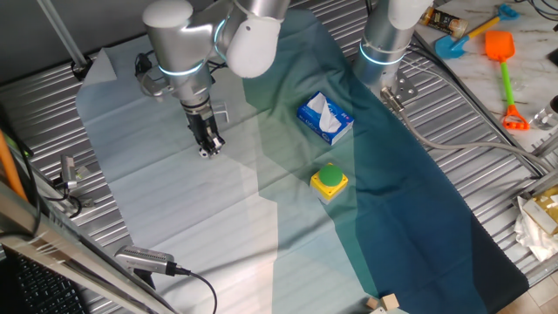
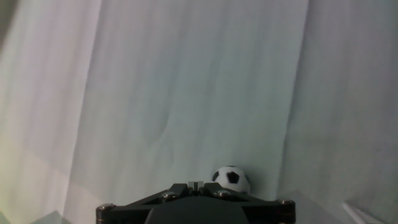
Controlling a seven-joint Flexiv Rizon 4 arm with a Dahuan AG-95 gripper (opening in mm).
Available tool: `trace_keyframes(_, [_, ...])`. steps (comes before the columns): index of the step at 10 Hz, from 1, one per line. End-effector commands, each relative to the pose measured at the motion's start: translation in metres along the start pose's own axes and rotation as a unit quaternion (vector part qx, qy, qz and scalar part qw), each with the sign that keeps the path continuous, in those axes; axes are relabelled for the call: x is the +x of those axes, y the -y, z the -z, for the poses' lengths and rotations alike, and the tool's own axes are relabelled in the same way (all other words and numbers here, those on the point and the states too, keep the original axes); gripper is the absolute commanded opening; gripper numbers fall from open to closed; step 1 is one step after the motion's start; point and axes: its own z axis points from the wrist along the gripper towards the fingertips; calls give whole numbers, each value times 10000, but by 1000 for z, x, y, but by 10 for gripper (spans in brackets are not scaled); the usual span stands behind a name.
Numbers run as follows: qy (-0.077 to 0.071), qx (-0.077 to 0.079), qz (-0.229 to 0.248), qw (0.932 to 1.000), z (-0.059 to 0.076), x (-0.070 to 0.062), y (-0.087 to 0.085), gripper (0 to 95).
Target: Push the soccer ball into the goal
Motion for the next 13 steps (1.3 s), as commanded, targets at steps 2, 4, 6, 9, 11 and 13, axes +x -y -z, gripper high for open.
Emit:
trace_keyframes(2, [34, -129, -343, 9993, 1, 1, 0, 0])
trace_keyframes(4, [68, -279, -640, 9975, 1, 1, -1, 0])
trace_keyframes(6, [71, -261, -598, 9978, 1, 2, -1, 0])
trace_keyframes(9, [-118, 406, -20, 9991, -1, 3, -2, 0])
trace_keyframes(11, [-265, 589, 58, 9979, -1, 3, -2, 0])
trace_keyframes(13, [-336, 697, 89, 9970, -1, 3, -2, 0])
